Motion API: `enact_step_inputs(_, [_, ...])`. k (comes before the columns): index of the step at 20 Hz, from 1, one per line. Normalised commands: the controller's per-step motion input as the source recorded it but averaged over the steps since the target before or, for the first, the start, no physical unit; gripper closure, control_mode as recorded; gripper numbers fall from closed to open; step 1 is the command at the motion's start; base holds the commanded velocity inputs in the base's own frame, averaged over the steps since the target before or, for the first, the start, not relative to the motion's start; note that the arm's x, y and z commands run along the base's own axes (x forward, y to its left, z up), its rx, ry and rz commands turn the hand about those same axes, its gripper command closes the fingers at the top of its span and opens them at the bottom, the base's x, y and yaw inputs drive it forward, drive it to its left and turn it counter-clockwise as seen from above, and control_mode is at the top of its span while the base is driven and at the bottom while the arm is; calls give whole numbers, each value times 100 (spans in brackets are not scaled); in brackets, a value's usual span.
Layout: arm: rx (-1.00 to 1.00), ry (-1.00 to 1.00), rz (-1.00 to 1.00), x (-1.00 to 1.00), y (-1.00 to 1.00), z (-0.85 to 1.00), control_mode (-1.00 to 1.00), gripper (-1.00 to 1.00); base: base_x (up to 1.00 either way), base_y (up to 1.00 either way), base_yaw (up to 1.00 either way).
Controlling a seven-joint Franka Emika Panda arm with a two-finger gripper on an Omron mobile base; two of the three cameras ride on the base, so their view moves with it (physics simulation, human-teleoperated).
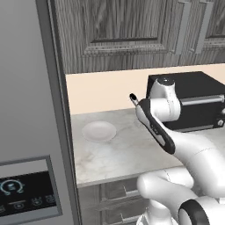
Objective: Pick up the tongs from the counter and place them near the plate next to the oven.
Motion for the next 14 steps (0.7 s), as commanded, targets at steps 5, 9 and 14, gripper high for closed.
enact_step_inputs(5, [5, 25, -24, 18, -1, -69, -100, 100, 0, 0, 0])
enact_step_inputs(9, [0, 7, -8, 27, 0, -68, -100, 100, 0, 0, 0])
enact_step_inputs(14, [0, 1, -4, 30, 0, -55, -100, 100, 0, 0, 0])
